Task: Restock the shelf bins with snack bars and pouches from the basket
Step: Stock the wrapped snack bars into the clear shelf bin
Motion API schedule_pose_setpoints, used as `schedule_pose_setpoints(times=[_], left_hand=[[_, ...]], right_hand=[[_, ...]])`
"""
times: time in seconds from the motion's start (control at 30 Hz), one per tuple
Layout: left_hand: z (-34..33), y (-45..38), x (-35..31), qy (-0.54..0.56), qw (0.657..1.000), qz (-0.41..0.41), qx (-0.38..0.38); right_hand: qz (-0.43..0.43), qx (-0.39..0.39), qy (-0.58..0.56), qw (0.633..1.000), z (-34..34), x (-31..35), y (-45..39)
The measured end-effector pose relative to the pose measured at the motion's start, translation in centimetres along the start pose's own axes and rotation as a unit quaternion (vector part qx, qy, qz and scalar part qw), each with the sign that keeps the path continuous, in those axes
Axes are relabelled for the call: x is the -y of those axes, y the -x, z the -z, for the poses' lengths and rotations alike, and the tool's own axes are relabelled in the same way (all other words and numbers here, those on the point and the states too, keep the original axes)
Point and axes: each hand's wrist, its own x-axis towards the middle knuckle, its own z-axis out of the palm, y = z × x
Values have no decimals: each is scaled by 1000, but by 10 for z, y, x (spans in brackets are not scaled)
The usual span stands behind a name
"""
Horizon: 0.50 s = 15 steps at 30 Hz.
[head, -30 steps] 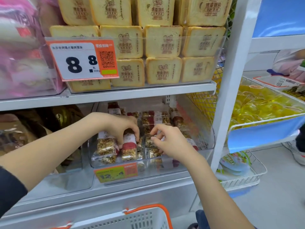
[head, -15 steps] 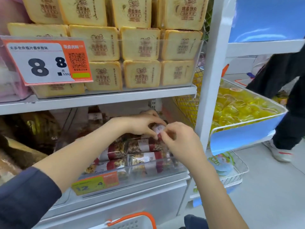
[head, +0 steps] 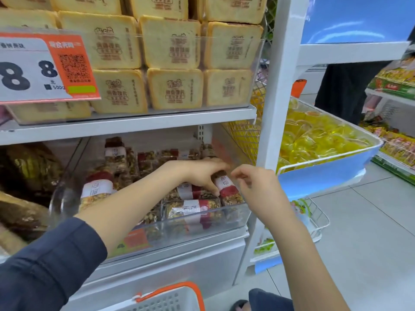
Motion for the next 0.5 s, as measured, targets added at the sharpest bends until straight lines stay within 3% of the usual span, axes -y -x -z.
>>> schedule_pose_setpoints(times=[0.1, 0.17, 0.27, 0.37, 0.5], left_hand=[[10, 29, 7, 62, 997, 27, -41], [19, 59, 12, 40, 995, 40, -76], [29, 110, 25, 1, 991, 71, -116], [38, 159, 47, -24, 983, 119, -138], [46, 198, 74, -23, 975, 216, -43]], right_hand=[[4, 120, 125, 985, -17, 6, 2], [-16, 146, 168, 975, -22, 12, 3], [-28, 141, 166, 976, -21, 15, 0], [-25, 110, 91, 989, -19, 19, 1], [23, 73, -11, 997, -22, 40, 4]])
